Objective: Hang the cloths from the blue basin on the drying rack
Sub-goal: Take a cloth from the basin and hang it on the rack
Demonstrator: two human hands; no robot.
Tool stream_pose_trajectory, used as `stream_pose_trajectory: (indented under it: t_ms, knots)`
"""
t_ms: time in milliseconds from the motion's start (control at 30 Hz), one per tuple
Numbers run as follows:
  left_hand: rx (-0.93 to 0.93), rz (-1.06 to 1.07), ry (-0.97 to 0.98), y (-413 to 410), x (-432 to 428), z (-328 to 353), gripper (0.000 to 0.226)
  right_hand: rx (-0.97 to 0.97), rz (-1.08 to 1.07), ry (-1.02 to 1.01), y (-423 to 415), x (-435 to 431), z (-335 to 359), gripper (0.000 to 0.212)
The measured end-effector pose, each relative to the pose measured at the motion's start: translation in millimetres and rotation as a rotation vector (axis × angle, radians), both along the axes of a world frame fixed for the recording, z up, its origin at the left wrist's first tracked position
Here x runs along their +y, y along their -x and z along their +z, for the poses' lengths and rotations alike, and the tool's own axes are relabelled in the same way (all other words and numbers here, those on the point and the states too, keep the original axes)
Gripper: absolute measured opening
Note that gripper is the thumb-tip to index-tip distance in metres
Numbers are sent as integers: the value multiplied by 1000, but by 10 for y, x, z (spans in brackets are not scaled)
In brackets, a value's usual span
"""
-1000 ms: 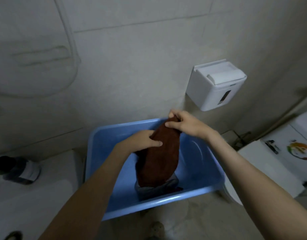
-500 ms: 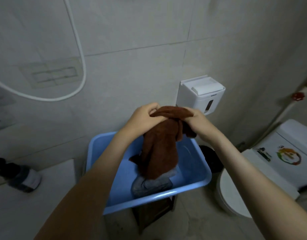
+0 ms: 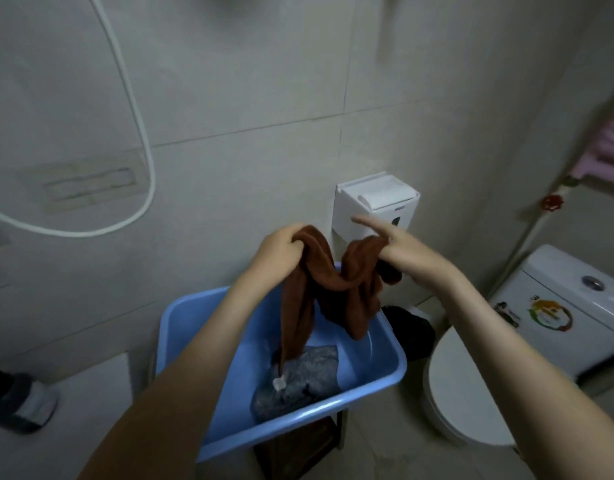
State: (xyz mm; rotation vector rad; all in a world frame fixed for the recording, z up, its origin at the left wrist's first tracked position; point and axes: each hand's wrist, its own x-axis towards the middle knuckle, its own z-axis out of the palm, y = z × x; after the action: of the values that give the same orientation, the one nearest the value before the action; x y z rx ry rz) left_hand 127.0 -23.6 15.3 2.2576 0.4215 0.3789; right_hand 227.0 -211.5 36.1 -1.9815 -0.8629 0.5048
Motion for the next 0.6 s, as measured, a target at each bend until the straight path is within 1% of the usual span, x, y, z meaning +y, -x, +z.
stream_pose_trajectory:
  t_ms: [67,100,133,167,200,267,333,433,467,533,600]
  knots:
    - [-102,30,59,-85,-109,140,40,-16,116,102,86,27,-104,56]
    - [-150,31,105,-121,-163,207,39,-1,150,102,116,41,-151,50]
    - [-190,29,149,-144,-205,259,38,12,153,98,133,58,-206,38]
    - [-210,33,176,-162,-234,299,36,21,132,89,152,67,-242,23]
    - [-215,39,181,-183,-262,326,33,21,87,74,152,49,-262,17]
    - [-187,56,148,-201,-276,362,21,48,-7,13,130,-2,-274,20]
    - [-146,65,144,-205,-261,370,16,113,-91,-104,106,-57,-261,18]
    - [-94,78,189,-182,-208,333,40,232,-225,-293,54,-131,-212,22]
    - [-79,78,210,-169,-198,321,42,258,-264,-358,36,-151,-192,23]
    - [-61,64,263,-167,-204,303,33,277,-302,-460,18,-178,-126,26]
    - [-66,59,327,-208,-252,332,25,278,-273,-474,27,-208,-60,33]
